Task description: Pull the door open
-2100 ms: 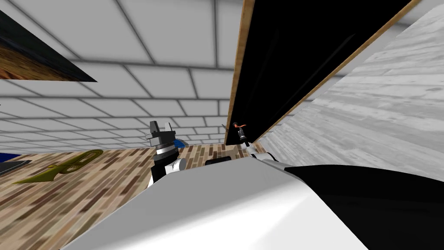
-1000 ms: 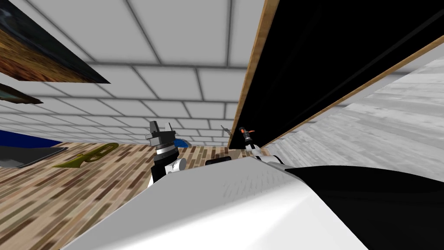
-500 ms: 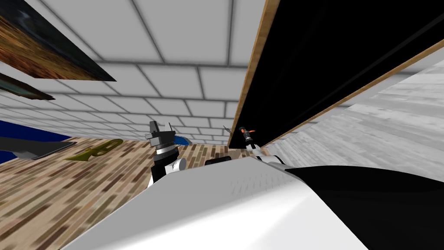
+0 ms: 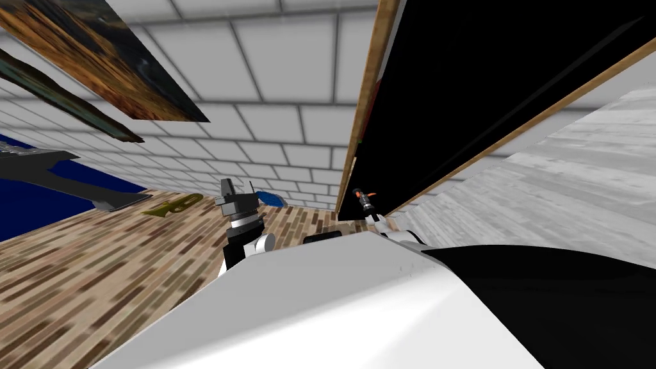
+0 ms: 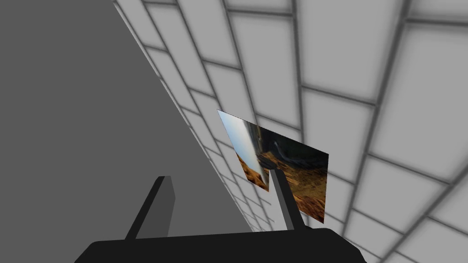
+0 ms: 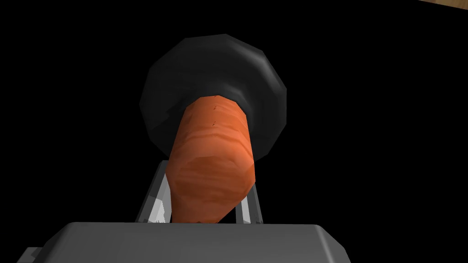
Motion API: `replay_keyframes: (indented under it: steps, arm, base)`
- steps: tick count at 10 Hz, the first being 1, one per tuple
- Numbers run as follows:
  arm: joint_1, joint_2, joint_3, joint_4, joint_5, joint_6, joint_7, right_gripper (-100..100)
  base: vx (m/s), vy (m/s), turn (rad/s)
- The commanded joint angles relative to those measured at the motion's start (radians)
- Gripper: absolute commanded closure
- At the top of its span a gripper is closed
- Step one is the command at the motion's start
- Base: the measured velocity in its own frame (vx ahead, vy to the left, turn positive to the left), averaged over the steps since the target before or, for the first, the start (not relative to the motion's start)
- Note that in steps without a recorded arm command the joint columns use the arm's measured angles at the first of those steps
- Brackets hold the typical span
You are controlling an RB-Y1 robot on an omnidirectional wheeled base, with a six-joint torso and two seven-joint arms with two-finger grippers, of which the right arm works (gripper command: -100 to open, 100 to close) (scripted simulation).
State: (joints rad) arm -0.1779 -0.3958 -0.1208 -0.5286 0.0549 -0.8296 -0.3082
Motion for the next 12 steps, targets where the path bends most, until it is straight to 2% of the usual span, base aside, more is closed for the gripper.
replay_keyframes:
  steps: [1, 3, 4, 5, 7, 8, 11, 12]
  arm:
    - [0.009, -0.014, 0.013, -0.009, 0.009, -0.01, -0.021, 100]
    - [0.017, -0.026, 0.03, -0.013, 0.021, -0.021, -0.045, 100]
    - [0.012, -0.017, 0.028, -0.007, 0.018, -0.018, -0.037, 100]
    - [0.029, -0.031, 0.046, -0.011, 0.032, -0.043, -0.064, 100]
    - [0.038, -0.04, 0.054, -0.015, 0.038, -0.056, -0.077, 100]
    - [0.052, -0.054, 0.068, -0.02, 0.049, -0.078, -0.098, 100]
    - [0.075, -0.077, 0.091, -0.03, 0.067, -0.114, -0.132, 100]
    - [0.088, -0.09, 0.104, -0.035, 0.077, -0.135, -0.153, 100]
  base:
    - [-0.224, -0.073, 0.106]
    - [-0.207, -0.067, 0.095]
    - [-0.079, -0.017, 0.025]
    - [-0.139, -0.043, 0.115]
    - [-0.171, -0.057, 0.064]
    - [-0.215, -0.069, 0.108]
    - [-0.208, -0.087, 0.081]
    - [-0.2, -0.067, 0.076]
